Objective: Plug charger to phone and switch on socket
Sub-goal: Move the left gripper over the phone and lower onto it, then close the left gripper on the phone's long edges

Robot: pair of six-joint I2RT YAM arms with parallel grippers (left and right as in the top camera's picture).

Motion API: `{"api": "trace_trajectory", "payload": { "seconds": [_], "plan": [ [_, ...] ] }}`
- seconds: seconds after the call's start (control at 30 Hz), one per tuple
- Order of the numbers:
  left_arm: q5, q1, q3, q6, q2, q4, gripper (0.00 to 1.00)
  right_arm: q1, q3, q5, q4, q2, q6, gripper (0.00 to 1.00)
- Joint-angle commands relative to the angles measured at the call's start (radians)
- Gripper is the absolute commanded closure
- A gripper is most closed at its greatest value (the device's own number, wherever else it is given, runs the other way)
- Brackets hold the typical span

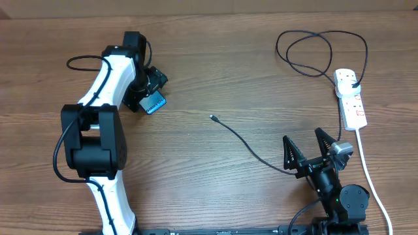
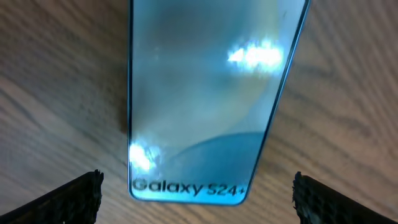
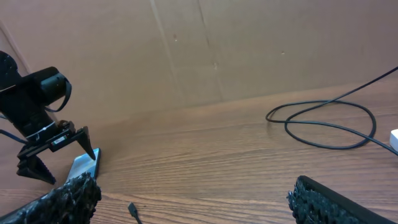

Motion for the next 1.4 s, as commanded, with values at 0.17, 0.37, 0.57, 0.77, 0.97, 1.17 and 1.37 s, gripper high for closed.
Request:
{"api": "trace_trajectory", "payload": {
  "seconds": [0.17,0.37,0.57,0.77,0.97,1.17,1.37],
  "plan": [
    [0.002,0.011,0.028,0.002,0.019,0.059,0.00,0.005,-0.010,0.011,0.005,-0.010,0.003,0.00],
    [-0.022,0.012,0.027,0.016,0.026,0.052,0.00,0.005,-0.010,0.011,0.005,-0.010,0.003,0.00],
    [-0.016,0.010,0.027,0.015,0.066,0.058,0.00,0.005,-0.010,0.011,0.005,-0.010,0.003,0.00],
    [-0.016,0.014,0.027,0.013,0.099,0.063,0.00,0.005,-0.010,0.011,0.005,-0.010,0.003,0.00],
    [-0.024,0.018,0.027,0.012,0.117,0.066,0.00,0.005,-0.010,0.010,0.005,-0.010,0.003,0.00],
    [-0.056,0.018,0.027,-0.022,0.119,0.062,0.00,0.005,-0.010,0.011,0.005,-0.010,0.003,0.00],
    [-0.080,0.024,0.028,-0.033,0.119,0.037,0.00,0.005,-0.010,0.011,0.005,-0.010,0.003,0.00]
  ]
}}
